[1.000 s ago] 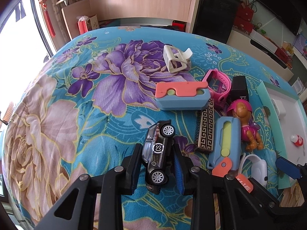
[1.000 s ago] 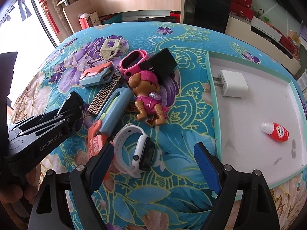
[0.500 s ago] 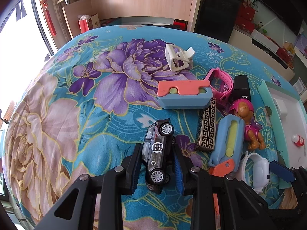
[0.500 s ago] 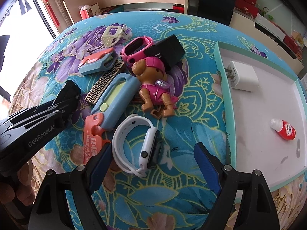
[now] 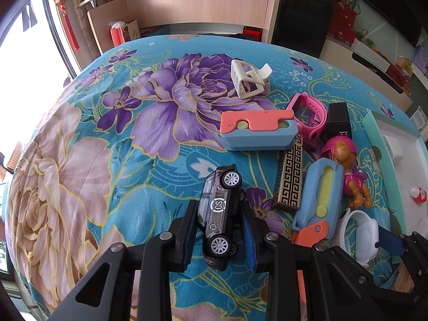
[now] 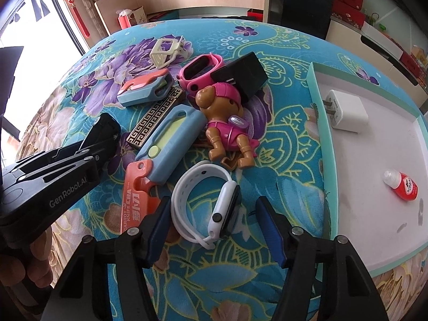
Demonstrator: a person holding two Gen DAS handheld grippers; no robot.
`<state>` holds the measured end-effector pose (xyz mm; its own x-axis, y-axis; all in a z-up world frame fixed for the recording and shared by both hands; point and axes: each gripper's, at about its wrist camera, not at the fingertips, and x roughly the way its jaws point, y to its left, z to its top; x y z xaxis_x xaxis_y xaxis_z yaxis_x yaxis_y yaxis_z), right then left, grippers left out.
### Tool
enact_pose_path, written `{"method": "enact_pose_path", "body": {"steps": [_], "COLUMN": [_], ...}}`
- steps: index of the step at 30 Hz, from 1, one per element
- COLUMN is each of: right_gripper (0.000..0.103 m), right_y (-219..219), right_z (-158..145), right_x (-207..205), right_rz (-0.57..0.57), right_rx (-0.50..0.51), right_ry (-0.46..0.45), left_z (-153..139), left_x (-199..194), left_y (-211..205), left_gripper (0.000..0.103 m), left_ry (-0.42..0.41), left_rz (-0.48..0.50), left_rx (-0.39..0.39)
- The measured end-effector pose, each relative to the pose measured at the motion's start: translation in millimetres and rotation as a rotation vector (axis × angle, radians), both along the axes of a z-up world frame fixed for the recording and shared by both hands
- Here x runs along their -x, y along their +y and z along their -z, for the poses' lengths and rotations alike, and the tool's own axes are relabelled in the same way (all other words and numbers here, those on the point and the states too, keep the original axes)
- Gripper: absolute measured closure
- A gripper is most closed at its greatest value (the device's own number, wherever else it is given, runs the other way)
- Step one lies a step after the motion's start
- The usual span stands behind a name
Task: Organize rigid objects
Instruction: 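Grasp the white smartwatch with the right tool while the left tool holds the car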
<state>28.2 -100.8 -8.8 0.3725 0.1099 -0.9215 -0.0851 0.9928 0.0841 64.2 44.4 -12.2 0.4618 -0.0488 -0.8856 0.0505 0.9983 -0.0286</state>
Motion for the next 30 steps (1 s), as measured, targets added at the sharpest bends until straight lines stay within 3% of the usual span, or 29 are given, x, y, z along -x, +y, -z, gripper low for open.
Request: {"method": "enact_pose_path", "body": {"steps": [5,30], "right_gripper": [0.050,0.051], "right_y": [2.0,-21.8], "right_z": [-2.0,-36.5], "right_x": [1.2,12.7], "right_rz": [-0.014,0.045], "right_rx": [-0.015,-0.069], "right_ry": [-0.004,-0.121], "left_z": [-0.4,-39.6], "left_x": [-0.1,15.1], "left_y": [-0.4,-4.3], "left_gripper": [0.070,0.075], "left_ry": [-0.001,-0.126], "left_rz": [0.001,0.012], "left_rx": [0.000,0.000]}}
